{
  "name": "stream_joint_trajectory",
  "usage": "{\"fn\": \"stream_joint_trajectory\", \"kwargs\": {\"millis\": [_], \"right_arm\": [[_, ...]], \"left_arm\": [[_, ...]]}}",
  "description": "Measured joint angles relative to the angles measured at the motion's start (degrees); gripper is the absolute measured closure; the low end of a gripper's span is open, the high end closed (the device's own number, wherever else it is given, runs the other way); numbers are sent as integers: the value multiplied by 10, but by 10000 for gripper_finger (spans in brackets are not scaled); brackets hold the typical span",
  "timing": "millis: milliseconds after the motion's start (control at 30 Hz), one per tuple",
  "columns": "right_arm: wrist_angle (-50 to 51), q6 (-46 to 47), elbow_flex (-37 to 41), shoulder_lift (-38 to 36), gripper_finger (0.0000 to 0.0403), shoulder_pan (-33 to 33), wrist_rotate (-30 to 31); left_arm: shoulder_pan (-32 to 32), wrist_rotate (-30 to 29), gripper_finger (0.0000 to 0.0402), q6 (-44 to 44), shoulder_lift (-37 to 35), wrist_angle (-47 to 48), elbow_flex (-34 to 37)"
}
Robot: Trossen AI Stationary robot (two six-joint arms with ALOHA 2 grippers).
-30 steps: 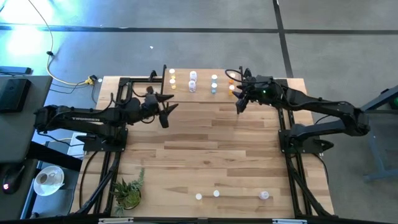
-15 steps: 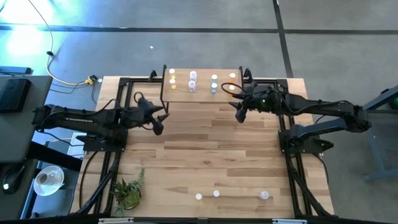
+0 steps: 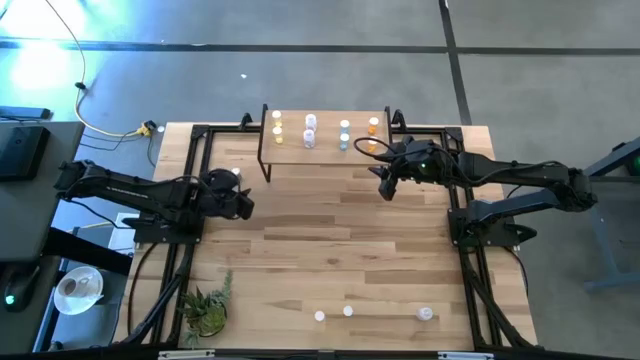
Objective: Pick and place medicine bottles onto shelf by color
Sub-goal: Put the blue pill bottle on the shelf aligned with the blue pill bottles
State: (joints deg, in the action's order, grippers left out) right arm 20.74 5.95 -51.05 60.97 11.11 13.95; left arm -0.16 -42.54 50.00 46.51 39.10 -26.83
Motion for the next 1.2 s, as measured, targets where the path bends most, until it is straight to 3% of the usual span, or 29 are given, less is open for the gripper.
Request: {"fn": "stream_joint_trajectory", "kwargs": {"millis": [200, 733, 1000, 1200], "right_arm": [[0, 0, 0, 0, 240, 0, 0], [0, 16, 0, 0, 240, 0, 0], [0, 16, 0, 1, 240, 0, 0], [3, 17, 3, 2, 240, 0, 0]], "left_arm": [[6, 2, 188, 140, 22, 72, 0], [55, 14, 188, 258, 165, 74, 0], [93, 7, 188, 273, 243, 36, 1], [120, -5, 188, 230, 299, -26, 1]]}}
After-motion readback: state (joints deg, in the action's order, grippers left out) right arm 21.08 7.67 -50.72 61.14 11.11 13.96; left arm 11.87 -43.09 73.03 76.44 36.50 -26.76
